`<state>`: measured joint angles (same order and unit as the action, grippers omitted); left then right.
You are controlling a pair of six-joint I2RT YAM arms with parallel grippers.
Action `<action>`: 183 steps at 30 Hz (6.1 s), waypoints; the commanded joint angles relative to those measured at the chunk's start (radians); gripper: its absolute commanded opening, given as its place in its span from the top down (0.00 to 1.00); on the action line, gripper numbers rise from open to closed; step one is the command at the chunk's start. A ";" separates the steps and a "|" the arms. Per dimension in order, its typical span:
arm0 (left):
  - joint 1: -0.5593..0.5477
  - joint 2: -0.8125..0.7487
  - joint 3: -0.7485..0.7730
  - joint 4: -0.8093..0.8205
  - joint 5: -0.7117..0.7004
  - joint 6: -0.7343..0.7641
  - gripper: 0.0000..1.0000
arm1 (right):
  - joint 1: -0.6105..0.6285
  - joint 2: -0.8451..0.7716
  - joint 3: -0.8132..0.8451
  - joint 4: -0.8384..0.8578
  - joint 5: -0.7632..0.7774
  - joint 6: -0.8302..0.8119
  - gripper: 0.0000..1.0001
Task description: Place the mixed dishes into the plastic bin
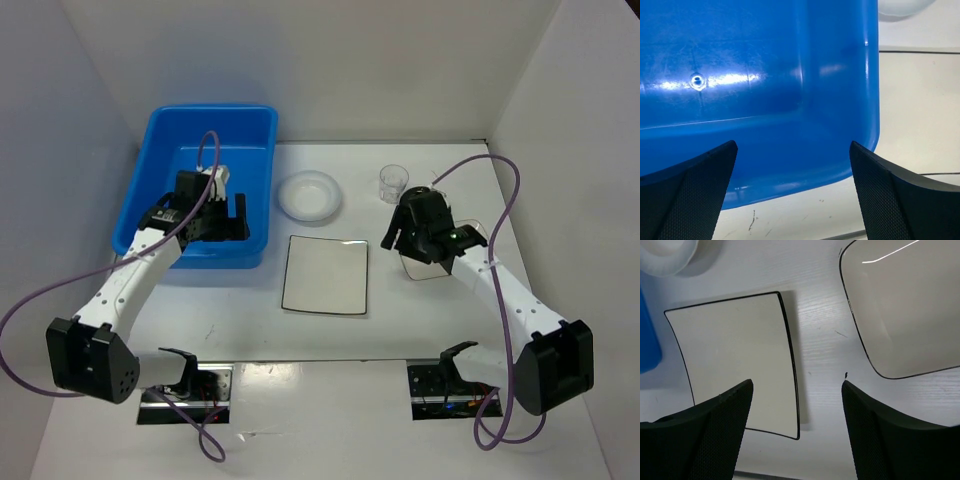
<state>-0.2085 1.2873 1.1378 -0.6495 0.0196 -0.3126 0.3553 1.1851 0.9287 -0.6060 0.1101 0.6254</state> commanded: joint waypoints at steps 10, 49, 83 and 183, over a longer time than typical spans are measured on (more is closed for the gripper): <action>0.000 -0.201 -0.098 0.070 -0.129 -0.052 0.00 | 0.065 0.027 -0.111 0.074 -0.248 0.117 0.29; 0.000 -0.160 -0.081 0.079 -0.081 -0.054 0.00 | 0.120 0.423 -0.280 0.583 -0.300 0.200 0.41; 0.000 0.224 -0.050 0.373 -0.058 -0.045 0.10 | 0.111 0.295 -0.407 0.666 -0.394 0.109 0.50; 0.035 0.058 0.062 0.525 0.380 -0.175 0.02 | -0.015 0.191 0.416 0.681 -0.693 0.076 1.00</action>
<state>-0.1894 1.4040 1.2201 -0.2512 0.1081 -0.4061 0.3256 1.3998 1.2297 -0.1234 -0.4732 0.6640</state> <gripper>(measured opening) 0.980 0.200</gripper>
